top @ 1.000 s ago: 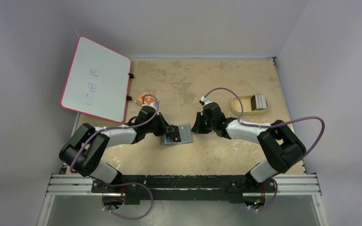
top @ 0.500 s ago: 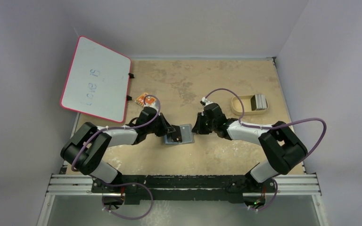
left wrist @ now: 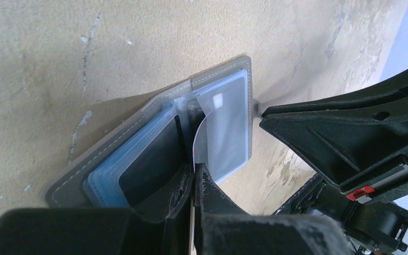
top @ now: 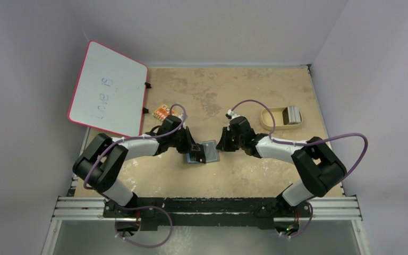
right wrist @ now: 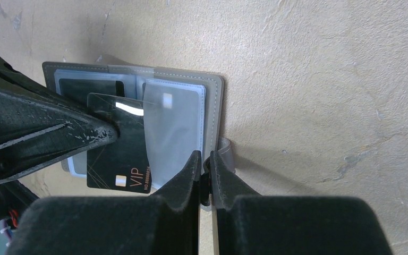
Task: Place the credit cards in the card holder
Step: Insert the credit card into the card holder.
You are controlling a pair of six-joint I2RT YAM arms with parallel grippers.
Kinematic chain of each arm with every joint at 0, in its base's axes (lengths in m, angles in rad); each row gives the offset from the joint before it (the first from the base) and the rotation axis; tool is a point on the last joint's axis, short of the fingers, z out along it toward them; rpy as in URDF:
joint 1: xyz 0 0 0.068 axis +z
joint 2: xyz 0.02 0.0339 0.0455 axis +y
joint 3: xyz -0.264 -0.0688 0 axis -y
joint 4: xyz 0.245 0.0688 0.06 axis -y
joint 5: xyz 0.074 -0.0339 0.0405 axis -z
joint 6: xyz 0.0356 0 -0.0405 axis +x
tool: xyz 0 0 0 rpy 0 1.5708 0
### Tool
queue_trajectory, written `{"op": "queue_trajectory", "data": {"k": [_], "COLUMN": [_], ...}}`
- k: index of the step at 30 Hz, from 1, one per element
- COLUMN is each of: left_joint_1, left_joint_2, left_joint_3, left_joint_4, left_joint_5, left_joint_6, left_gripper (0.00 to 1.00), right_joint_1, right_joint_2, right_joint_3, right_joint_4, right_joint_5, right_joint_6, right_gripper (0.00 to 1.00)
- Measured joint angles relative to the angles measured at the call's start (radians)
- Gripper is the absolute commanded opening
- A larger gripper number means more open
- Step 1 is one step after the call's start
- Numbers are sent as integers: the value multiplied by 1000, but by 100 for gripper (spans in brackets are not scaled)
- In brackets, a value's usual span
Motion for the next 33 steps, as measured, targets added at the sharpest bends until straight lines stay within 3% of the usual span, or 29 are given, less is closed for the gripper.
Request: {"op": "queue_trajectory", "data": {"k": [33], "left_joint_1": [-24], "left_joint_2": [1], "left_joint_3": [-124], "left_joint_4": [280], "left_joint_5": [-116], "left_joint_6": [-123], "left_gripper": [0], "right_joint_1": [0], "right_joint_2": [-18], "right_joint_3": [-42], "right_joint_4": [41], "right_joint_5": [0], "right_joint_6": [43], "right_gripper": [0]}}
